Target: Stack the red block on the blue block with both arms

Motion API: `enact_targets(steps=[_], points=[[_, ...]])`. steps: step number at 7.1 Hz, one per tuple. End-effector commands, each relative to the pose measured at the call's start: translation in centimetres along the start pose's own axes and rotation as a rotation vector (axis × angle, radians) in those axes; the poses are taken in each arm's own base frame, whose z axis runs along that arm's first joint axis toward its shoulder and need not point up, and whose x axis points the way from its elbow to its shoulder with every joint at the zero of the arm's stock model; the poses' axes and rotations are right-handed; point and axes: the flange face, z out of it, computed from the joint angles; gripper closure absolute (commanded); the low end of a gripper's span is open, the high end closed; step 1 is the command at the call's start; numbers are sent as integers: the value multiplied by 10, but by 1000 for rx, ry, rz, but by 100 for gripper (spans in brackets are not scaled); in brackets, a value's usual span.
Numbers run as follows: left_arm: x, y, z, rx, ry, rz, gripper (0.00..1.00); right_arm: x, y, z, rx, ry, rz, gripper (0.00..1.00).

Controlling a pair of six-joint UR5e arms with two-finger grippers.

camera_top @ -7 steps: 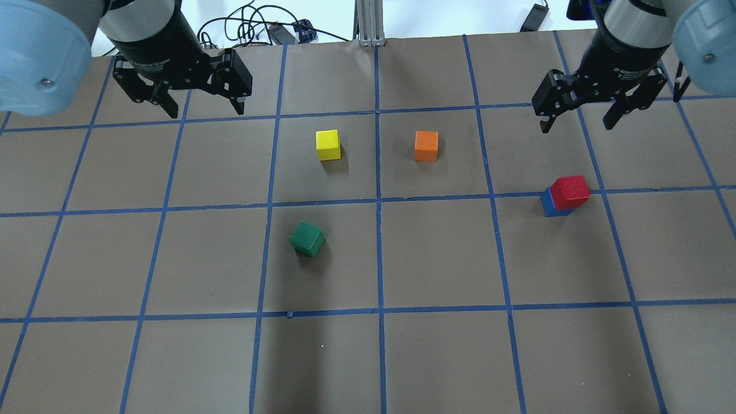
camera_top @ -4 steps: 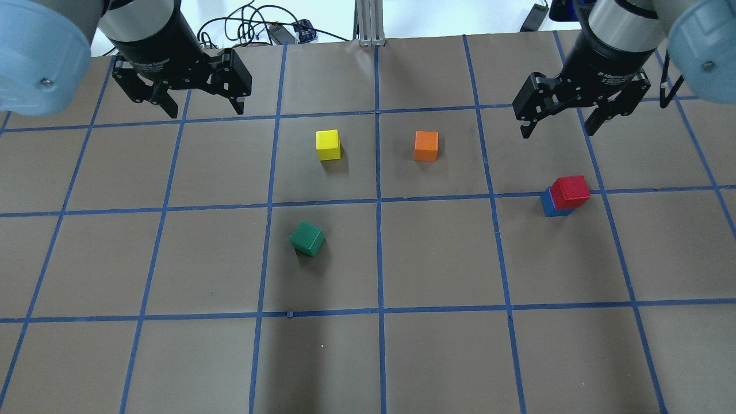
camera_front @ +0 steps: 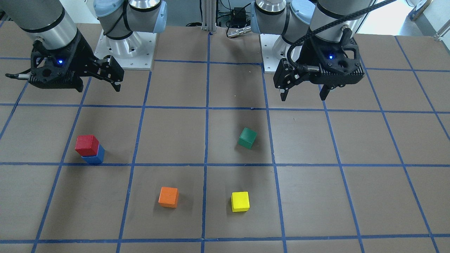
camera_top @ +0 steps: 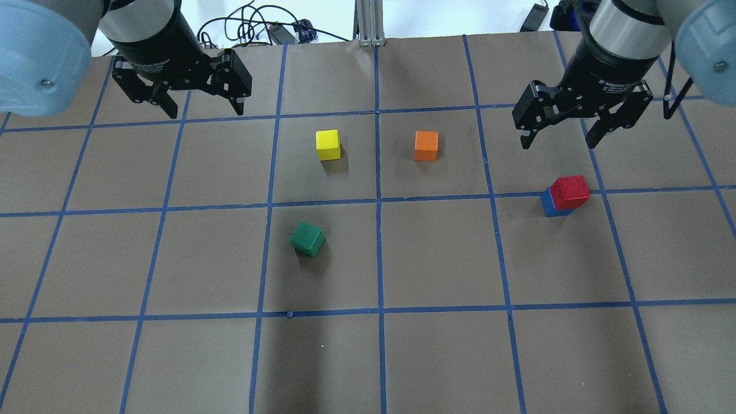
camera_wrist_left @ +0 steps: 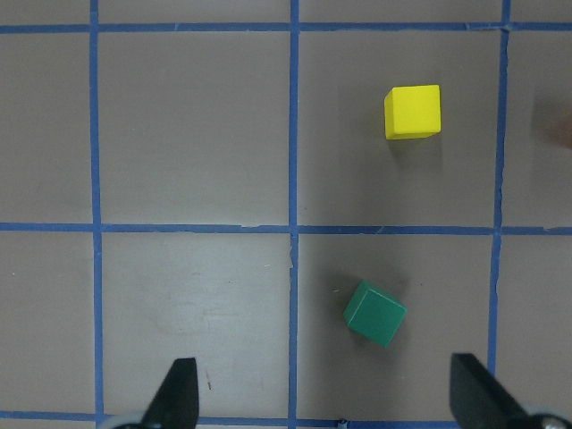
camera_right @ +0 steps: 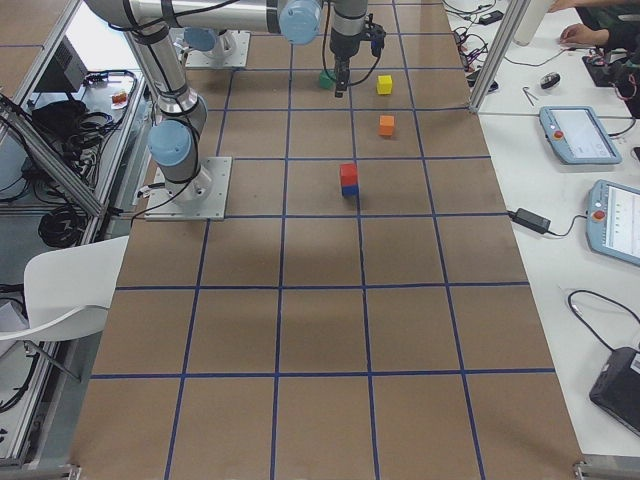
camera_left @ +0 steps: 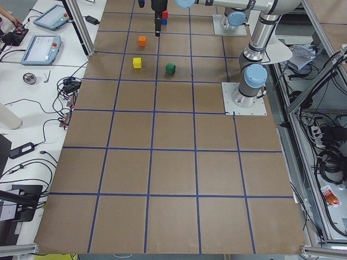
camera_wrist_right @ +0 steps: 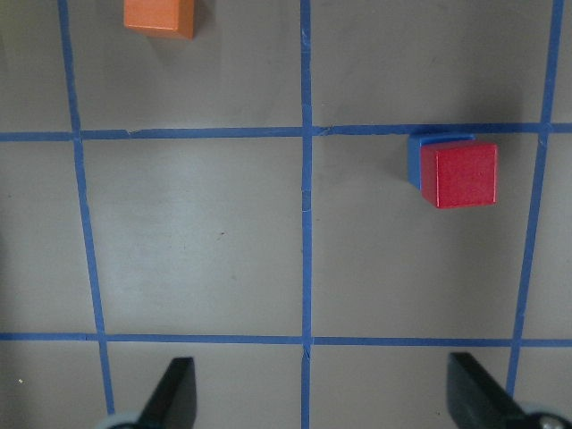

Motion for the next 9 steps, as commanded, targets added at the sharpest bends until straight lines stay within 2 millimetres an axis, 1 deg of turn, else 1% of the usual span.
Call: enact_targets(steps=[1, 9], points=[[0, 0, 0, 0, 1, 0, 0, 2, 0, 4, -10, 13, 2, 0], [0, 0, 1, -2, 1, 0, 0, 2, 1, 1, -4, 17, 23, 0]])
